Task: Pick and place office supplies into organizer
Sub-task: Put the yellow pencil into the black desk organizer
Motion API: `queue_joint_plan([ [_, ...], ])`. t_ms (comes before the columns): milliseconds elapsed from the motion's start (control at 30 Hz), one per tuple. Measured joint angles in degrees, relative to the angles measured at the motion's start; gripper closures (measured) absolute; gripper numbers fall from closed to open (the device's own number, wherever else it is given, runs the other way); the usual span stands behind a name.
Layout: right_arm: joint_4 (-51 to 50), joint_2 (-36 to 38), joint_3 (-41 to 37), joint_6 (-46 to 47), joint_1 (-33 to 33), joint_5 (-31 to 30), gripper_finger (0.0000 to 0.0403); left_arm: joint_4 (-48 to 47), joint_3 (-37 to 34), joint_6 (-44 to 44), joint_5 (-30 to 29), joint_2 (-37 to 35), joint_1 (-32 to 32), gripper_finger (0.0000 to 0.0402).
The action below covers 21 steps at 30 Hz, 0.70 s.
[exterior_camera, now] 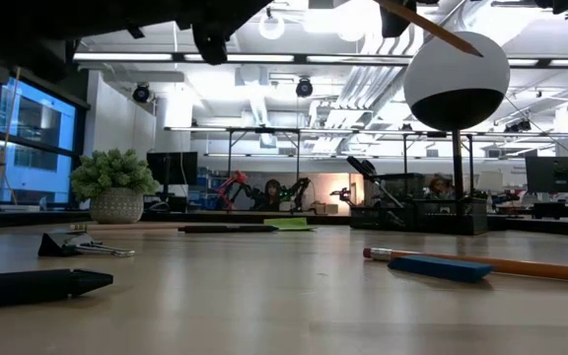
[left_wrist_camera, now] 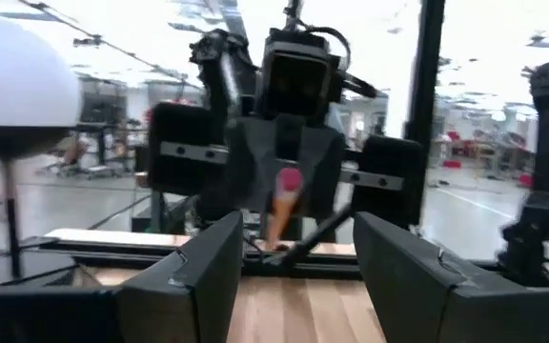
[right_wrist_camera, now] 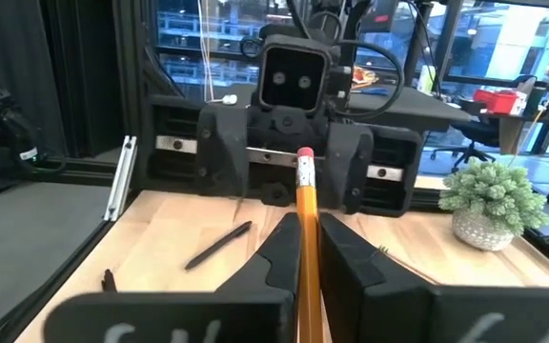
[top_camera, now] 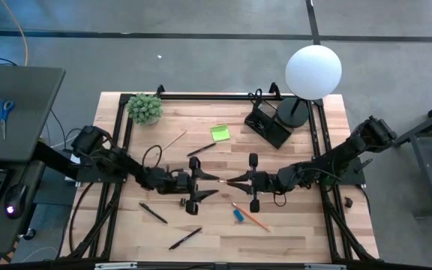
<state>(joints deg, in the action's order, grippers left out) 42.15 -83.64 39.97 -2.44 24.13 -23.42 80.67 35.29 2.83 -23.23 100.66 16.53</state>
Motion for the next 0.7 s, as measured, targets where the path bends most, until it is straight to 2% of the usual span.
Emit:
queue_joint_plan([
  [133, 0.0, 0.0, 0.0, 0.0, 0.0, 0.0, 0.0388, 2.1, 0.0, -0.1, 0.0, 0.0, 0.0, 0.0213],
  [300, 0.0, 0.0, 0.0, 0.0, 0.0, 0.0, 0.0391, 2.7, 0.8, -0.1, 3.4, 0.0, 0.0, 0.0213],
  [567, -0.1, 0.0, 0.0, 0.5, 0.1, 0.3, 0.0390, -5.8, 4.9, -0.2, 4.4, 0.0, 0.0, 0.0213],
  [700, -0.2, 0.0, 0.0, 0.5, 0.0, 1.0, 0.0390, -7.7, 5.4, -0.1, 2.6, 0.0, 0.0, 0.0213],
])
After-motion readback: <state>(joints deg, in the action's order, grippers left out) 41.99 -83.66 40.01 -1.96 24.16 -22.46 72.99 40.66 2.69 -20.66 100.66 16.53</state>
